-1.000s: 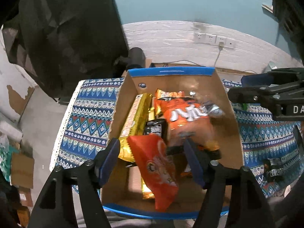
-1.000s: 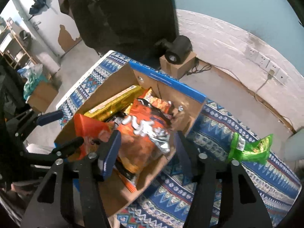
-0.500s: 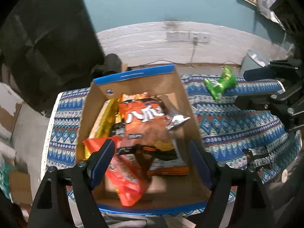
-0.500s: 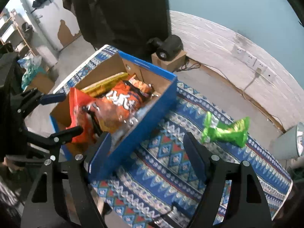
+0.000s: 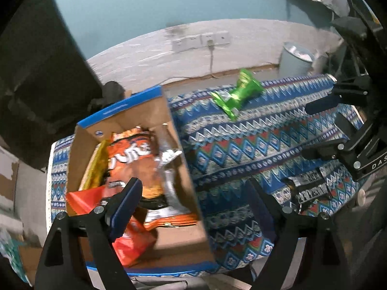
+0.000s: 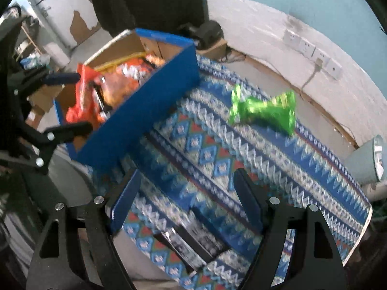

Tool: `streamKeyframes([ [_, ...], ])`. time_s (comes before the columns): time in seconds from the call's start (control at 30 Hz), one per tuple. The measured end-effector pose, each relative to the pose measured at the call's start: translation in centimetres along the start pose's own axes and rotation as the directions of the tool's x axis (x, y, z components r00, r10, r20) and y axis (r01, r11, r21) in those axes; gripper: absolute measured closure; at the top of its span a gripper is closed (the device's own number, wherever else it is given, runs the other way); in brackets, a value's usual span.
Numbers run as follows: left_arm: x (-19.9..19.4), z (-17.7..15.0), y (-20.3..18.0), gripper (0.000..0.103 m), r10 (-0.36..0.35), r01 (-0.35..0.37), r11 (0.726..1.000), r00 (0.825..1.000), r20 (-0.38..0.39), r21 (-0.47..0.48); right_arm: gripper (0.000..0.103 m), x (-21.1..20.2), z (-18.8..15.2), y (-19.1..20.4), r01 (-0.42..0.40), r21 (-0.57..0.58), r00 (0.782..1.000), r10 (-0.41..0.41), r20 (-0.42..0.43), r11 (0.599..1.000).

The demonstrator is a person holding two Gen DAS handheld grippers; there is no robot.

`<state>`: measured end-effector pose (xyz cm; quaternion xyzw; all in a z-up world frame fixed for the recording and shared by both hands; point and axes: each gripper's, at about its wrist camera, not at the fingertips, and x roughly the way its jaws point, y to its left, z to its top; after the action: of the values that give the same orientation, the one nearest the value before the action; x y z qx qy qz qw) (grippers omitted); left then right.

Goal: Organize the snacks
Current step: 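Move both open grippers from the box back over the cloth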

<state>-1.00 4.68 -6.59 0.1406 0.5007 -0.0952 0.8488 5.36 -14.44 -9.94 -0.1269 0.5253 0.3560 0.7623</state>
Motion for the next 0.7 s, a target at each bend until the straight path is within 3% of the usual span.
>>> streamKeyframes([
  [0.2,1.7,-1.1,-2.5,0.015,-0.020,0.023,0.999,0.998,-0.061,0.045,0.024,1.5,-3.6,-1.1,-0.039,-0.035,0.994,0.035,-0.101,0.999],
  [0.37,2.7,-2.5,-4.1,0.015,-0.029,0.037,0.996,0.995,-0.092,0.079,0.024,3.8,-6.5,-1.1,-0.075,-0.071,0.974,0.058,-0.220,0.995],
  [0.53,3.4,-3.0,-5.3,0.015,-0.085,0.094,0.992,0.990,-0.115,0.080,0.024,5.6,-8.4,-0.8,-0.072,-0.116,0.956,0.036,-0.290,0.991],
  [0.7,4.5,-3.7,-7.3,0.015,-0.059,0.080,0.984,0.989,-0.132,0.162,0.024,6.8,-9.4,-0.1,-0.073,-0.173,0.945,0.013,-0.326,0.982],
])
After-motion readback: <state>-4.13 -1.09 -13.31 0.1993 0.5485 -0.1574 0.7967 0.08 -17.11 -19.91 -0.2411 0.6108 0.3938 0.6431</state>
